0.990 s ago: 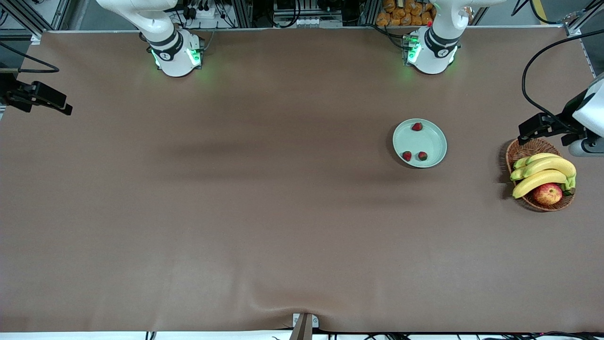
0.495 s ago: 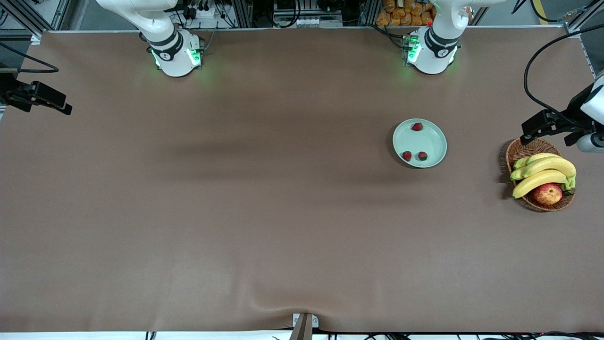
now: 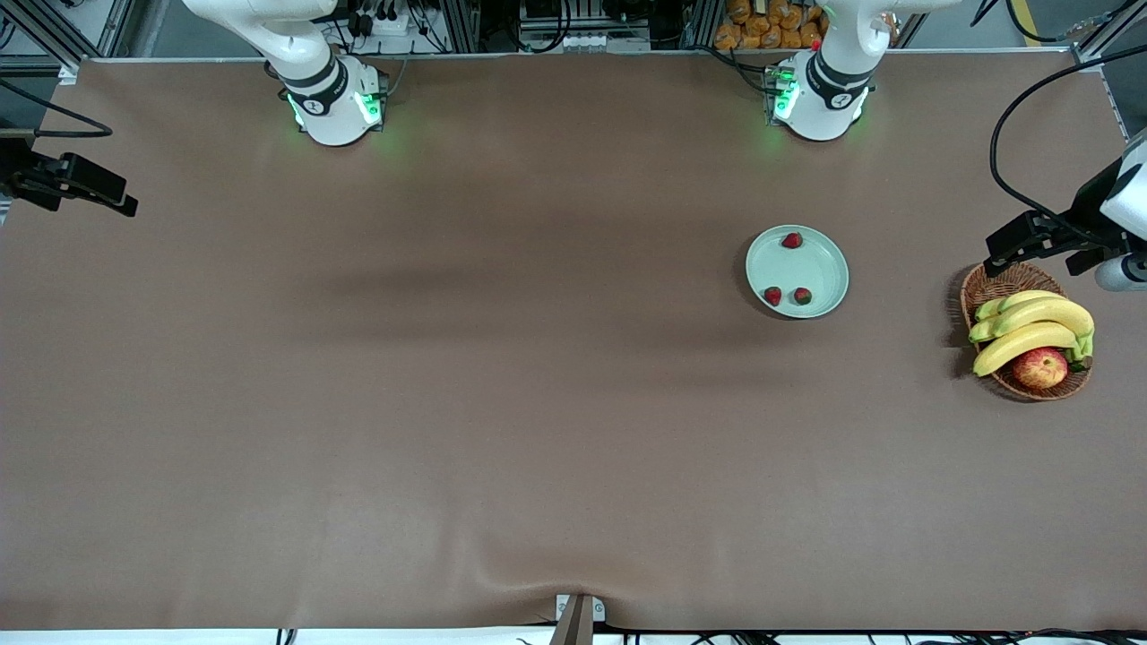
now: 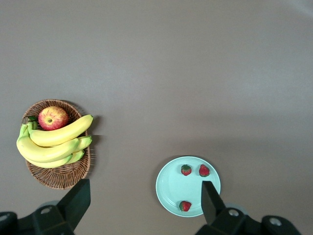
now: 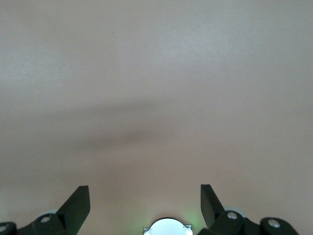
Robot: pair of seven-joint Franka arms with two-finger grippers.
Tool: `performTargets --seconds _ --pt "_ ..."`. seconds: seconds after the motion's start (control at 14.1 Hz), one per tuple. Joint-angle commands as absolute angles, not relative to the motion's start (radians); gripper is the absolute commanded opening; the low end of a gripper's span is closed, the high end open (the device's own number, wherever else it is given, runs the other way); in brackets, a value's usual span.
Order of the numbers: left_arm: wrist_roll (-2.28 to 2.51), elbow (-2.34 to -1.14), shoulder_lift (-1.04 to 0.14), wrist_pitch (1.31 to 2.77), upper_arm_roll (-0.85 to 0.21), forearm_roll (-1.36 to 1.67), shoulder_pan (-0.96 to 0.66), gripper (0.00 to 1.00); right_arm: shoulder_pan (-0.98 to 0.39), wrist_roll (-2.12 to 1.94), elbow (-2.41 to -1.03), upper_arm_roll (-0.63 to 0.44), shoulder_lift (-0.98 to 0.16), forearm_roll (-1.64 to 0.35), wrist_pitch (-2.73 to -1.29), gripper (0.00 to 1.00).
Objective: Collect all strawberries into plate
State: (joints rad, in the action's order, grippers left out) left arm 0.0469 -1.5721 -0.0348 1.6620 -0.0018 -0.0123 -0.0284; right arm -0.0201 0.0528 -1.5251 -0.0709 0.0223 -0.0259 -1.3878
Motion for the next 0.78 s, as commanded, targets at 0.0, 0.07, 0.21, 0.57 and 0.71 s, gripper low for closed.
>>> performTargets --seconds 0.0,0.07,0.21,0.57,0.71 --pt "0.052 -1.575 -0.028 1.664 -0.002 -0.003 -0.029 1.0 -0.017 0.058 -1.513 -0.067 0.023 -0.028 -1.373 1.0" --pt "0.054 -1.575 -0.029 1.664 -0.002 -0.002 -0.029 1.0 -0.015 0.058 -1.513 -0.067 0.023 -0.028 -1.373 1.0" --pt "0.06 -1.575 -0.029 1.664 -0.002 0.002 -0.029 1.0 -0.015 0.058 -1.513 -0.067 0.023 -0.028 -1.373 1.0" --pt "0.061 -1.574 -0.031 1.664 -0.002 0.002 -0.029 1.0 -0.015 0.057 -1.513 -0.067 0.023 -0.028 -1.373 1.0" --pt "0.06 -1.575 -0.031 1.664 -0.002 0.002 -0.029 1.0 -0.015 0.057 -1.513 -0.067 0.021 -0.028 -1.373 1.0"
